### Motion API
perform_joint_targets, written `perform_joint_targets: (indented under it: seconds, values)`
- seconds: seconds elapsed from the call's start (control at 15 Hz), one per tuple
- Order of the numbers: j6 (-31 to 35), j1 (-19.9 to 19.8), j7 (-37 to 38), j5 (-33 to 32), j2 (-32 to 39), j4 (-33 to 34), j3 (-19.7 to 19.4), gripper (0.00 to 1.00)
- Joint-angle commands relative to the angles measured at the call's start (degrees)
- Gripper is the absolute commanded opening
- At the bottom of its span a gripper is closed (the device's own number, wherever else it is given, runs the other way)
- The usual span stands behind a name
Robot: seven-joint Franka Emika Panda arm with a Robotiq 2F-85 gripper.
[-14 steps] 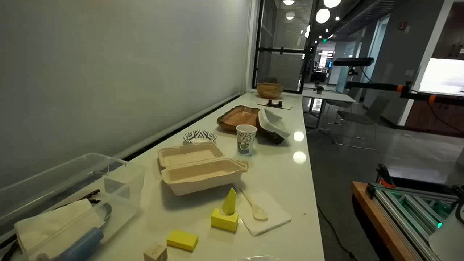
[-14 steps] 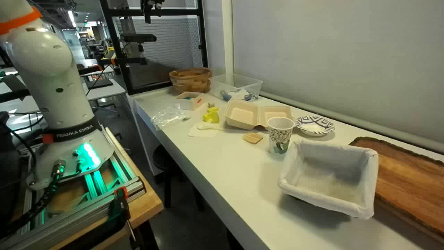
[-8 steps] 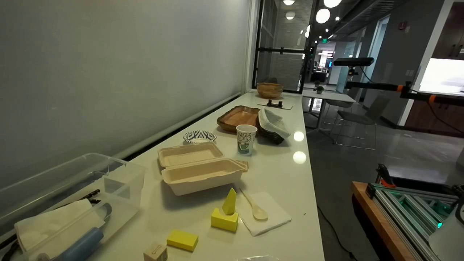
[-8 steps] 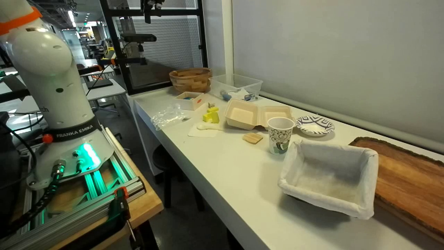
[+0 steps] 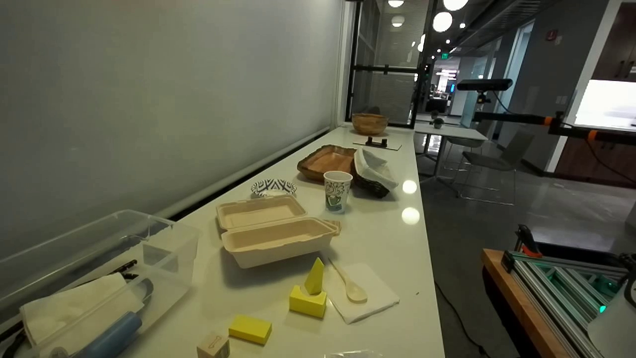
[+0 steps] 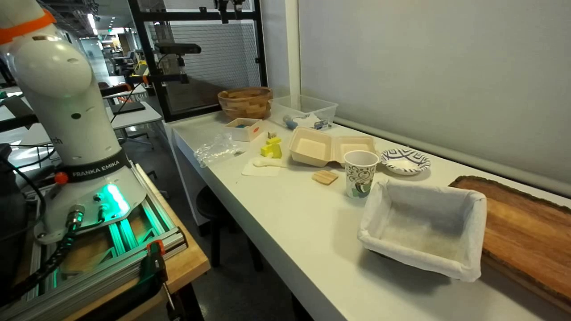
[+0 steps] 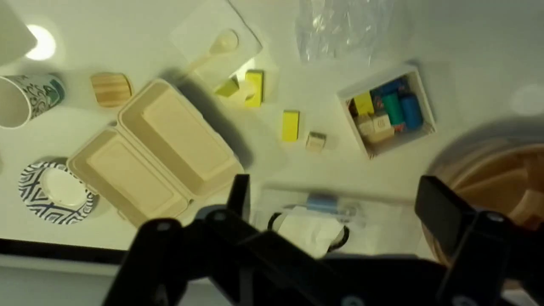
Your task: Pick up the cup, and then pour its contents into the styrofoam pack
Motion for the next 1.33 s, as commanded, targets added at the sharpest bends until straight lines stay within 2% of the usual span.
perform_joint_targets:
  seconds: [0.0, 0.33, 0.73, 0.8, 0.87, 1.27]
  values:
    - [7.07, -2.91, -3.25, 2.99, 2.95, 1.59, -6.11, 1.0]
    - [10.15, -9.44, 0.75, 1.39, 7.13, 5.7, -12.55, 1.0]
    - [5.52, -14.81, -6.93, -3.65, 12.43, 10.22, -18.67, 1.0]
    - [7.22, -15.53, -8.82, -6.94, 13.78, 10.46, -19.21, 1.0]
    - [7.98, -14.76, -6.41, -3.75, 10.95, 8.26, -18.66, 1.0]
    - [9.02, -15.38, -8.18, -6.44, 13.34, 9.3, -19.04, 1.0]
